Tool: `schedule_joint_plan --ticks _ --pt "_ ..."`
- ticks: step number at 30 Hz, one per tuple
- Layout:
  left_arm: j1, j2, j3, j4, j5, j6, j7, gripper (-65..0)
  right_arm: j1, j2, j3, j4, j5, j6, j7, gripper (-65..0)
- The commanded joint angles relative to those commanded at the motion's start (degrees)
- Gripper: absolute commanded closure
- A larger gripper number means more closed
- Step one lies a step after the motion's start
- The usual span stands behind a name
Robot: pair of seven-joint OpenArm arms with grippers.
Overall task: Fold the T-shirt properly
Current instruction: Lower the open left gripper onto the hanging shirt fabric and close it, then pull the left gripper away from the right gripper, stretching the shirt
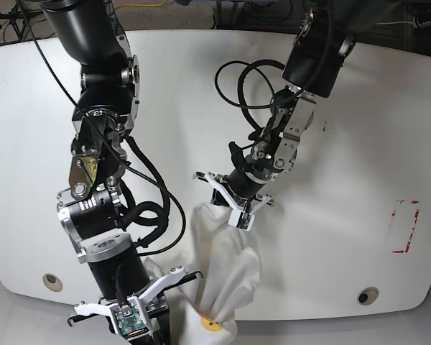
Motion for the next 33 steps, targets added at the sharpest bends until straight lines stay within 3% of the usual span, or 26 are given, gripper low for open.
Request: schedule_joint_plan --ticks 5,17,25,27,33 --pt "1.21 -1.59 -2.08 2.96 -0.55 -0.20 1.80 -0.5 -0.37 0.05 0.43 -0.10 -0.06 0.00 0.04 0.0" --pt "2.79 -8.89 -12.92 16.58 0.38 -3.44 11.38 0.0 -1.60 0.84 2.80 -3.98 0.16 0.17 -1.63 0.0" --pt "3.79 -12.51 -15.79 20.69 0.46 -3.75 13.28 0.0 -1.54 1.45 3.85 -6.24 0.12 0.10 -1.89 0.0" --pt "5.09 -15.15 -16.62 22.05 0.02 -3.41 13.41 -0.1 -1.36 2.02 4.23 -7.84 -0.06 -0.10 -1.83 -0.3" --pt "6.34 -17.21 -17.67 23.02 -0.09 -3.10 13.88 -0.2 -1.82 2.61 4.63 -8.43 0.05 -0.11 -1.93 -0.3"
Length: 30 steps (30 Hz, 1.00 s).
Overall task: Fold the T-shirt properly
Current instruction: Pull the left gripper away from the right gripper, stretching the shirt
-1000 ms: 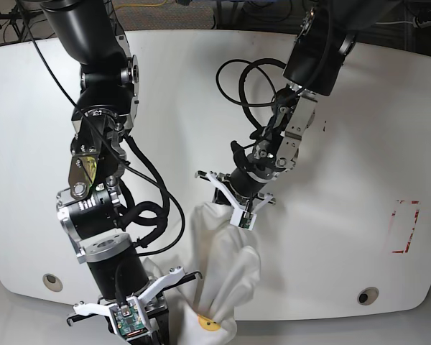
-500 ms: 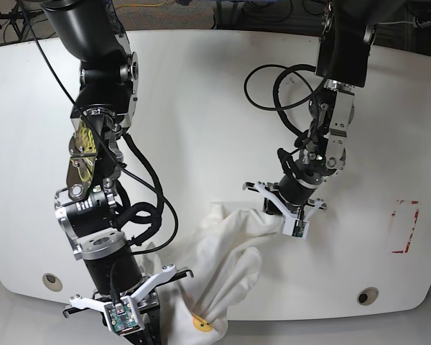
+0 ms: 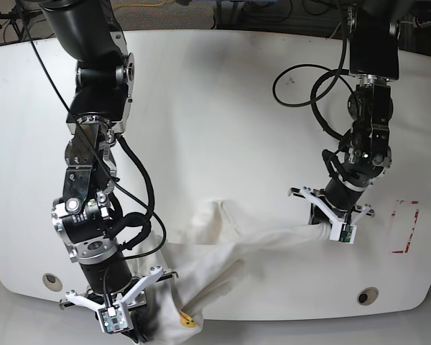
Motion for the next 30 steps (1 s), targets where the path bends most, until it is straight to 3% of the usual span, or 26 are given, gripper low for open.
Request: schedule_joint_plan --ticks 4,22,30 --pt "1.71 -2.21 -0.25 0.36 -0.31 -0.17 0.06 -0.1 -2.08 0.34 -0.02 1.48 -0.05 -0.10 -0.42 -0.7" --pt "-0.07 -5.34 -2.11 1.32 -0.57 -0.12 1.20 0.0 -3.79 2.57 -0.49 3.66 -0.34 -0.14 -0.17 -0.6" --pt "-5.83 -6.18 -8.32 4.80 -0.46 -0.58 3.92 -0.2 -2.94 4.16 0.71 1.99 -0.42 -0.10 -0.44 -0.8"
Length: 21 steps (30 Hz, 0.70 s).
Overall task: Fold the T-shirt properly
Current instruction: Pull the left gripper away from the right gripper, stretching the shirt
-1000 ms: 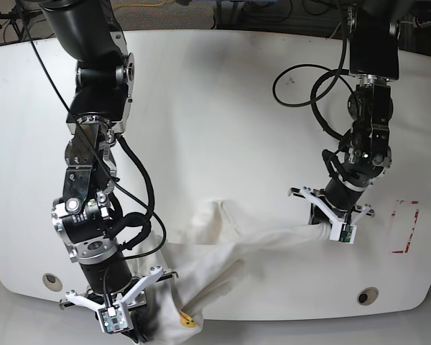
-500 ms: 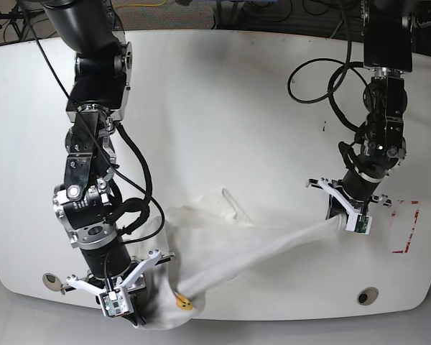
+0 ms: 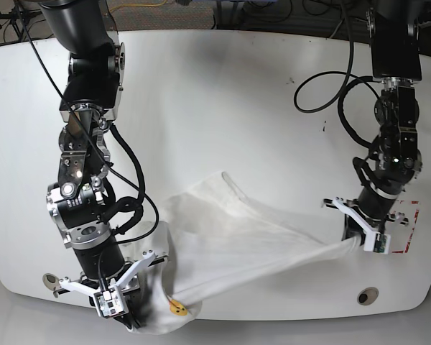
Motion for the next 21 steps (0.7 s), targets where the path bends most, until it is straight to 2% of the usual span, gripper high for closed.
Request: schedule_joint_plan --ticks 8,10,21 --pt "-4.71 -1.77 -2.78 0.61 -0.26 -0.04 2.63 0.0 0.93 0.71 1.66 -0.63 -0.38 0.28 0.44 -1.0" --pt "-5.96 -2.40 -4.31 0.97 -0.37 0.05 4.54 0.0 0.71 1.69 1.89 -0.21 -0.58 0.40 1.21 -1.0" --pt "-9.71 -2.90 -3.27 2.58 -0.61 0.07 8.67 0.0 1.41 3.24 1.47 -0.99 -0.26 0.25 2.14 -0.7"
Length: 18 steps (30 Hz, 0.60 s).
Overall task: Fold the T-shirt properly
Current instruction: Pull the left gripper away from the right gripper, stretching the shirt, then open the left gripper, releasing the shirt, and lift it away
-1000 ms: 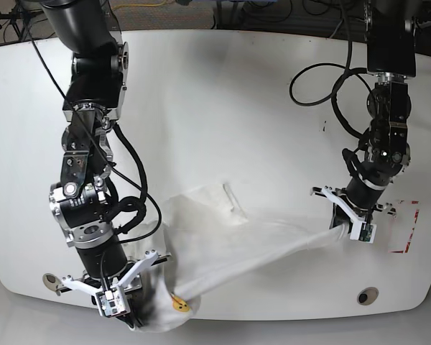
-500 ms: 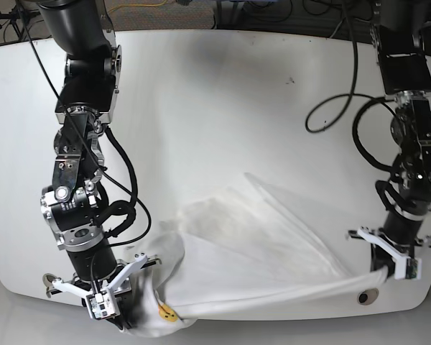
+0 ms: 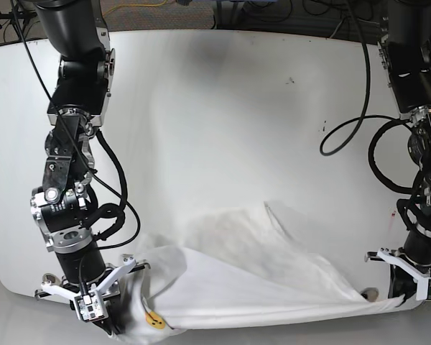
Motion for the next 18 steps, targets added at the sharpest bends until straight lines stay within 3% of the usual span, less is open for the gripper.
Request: schedule_joint_plan --ticks 13,18 --pt "-3.05 -2.11 0.07 2.32 -0.31 0.01 2.34 0.0 3.40 -1.19 0.98 -3.02 0.81 0.38 -0.43 -0.8" --pt "-4.42 -2.69 -0.35 2.71 -0.56 -0.03 2.76 0.0 2.91 -1.75 2.21 -3.47 1.22 1.67 -0.54 -0.8"
